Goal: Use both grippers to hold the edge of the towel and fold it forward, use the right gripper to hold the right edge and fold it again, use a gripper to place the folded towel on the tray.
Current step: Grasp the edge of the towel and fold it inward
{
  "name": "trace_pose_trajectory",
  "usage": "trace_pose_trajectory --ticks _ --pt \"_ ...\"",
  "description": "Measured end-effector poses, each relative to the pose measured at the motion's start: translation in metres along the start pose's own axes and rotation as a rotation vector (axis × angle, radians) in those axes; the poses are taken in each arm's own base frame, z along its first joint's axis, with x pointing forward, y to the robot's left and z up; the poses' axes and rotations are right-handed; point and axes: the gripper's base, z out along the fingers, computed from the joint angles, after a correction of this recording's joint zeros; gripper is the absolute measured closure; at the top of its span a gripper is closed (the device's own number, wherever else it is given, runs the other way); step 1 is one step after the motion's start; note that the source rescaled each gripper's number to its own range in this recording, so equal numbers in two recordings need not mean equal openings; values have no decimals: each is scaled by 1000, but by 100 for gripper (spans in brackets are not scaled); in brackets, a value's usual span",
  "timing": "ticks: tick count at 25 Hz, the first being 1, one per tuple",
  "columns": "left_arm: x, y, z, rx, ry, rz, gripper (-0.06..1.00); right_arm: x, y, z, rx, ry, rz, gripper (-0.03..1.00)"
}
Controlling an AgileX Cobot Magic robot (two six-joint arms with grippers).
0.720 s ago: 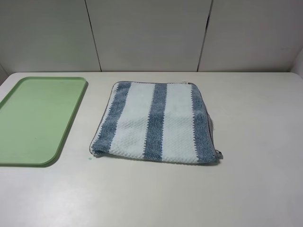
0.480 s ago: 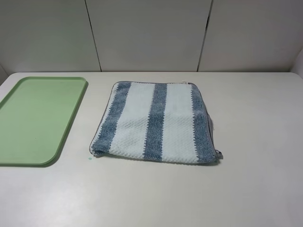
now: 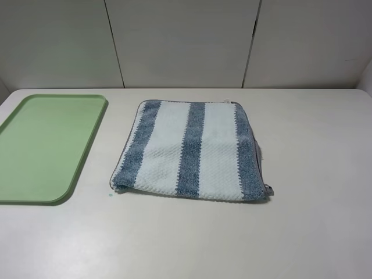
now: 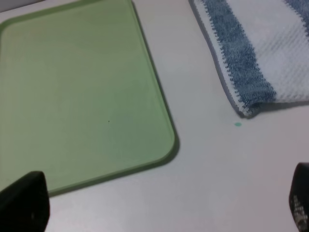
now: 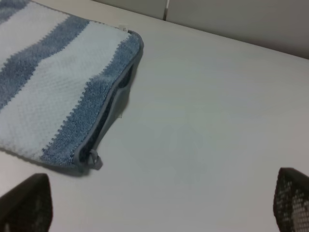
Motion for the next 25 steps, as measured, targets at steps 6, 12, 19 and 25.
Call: trace_pose_trajectory --ticks 6,12,19,25 --pt "0 0 0 0 0 0 -5 0 0 0 0 0 0 -3" --pt "0 0 0 0 0 0 -5 0 0 0 0 0 0 -3" --pt "0 0 0 0 0 0 -5 0 0 0 0 0 0 -3" --pt "0 0 0 0 0 0 -5 0 0 0 0 0 13 -3"
